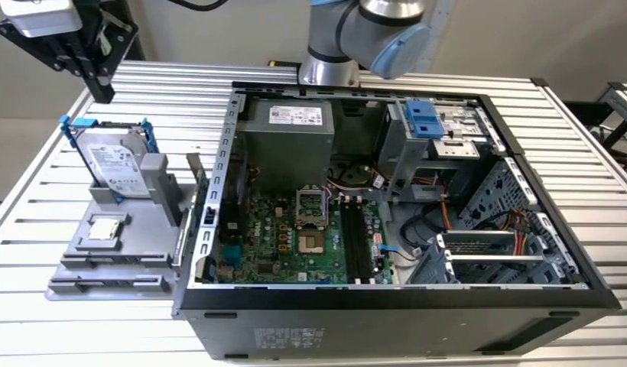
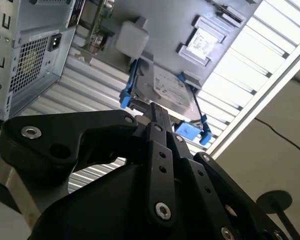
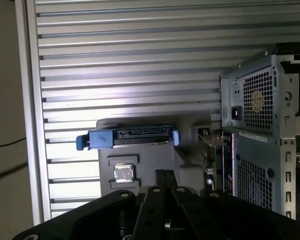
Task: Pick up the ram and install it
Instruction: 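Reach for the ram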
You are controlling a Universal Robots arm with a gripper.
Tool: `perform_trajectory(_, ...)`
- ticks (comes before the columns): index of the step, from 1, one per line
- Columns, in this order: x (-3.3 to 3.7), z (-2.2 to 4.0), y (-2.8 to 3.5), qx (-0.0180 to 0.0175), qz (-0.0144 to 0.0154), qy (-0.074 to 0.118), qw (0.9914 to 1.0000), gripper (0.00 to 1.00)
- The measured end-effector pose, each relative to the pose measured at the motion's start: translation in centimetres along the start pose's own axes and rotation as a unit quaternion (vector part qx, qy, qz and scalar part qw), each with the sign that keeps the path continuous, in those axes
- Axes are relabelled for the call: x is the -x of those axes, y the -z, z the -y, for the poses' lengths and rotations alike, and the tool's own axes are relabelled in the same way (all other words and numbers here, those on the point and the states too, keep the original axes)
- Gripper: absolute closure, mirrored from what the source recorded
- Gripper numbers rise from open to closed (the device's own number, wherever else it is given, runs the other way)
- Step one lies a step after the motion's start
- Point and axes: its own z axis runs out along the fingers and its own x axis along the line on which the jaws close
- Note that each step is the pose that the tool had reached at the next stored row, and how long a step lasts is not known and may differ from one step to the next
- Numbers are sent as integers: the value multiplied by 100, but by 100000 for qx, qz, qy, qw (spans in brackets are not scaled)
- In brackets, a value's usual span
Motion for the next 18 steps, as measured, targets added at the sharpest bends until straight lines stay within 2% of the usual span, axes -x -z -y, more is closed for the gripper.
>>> perform_trajectory(13,-236,10,5,30,-75,1542,99988,100)
perform_trajectory(18,-302,13,6,36,-98,1986,99980,100)
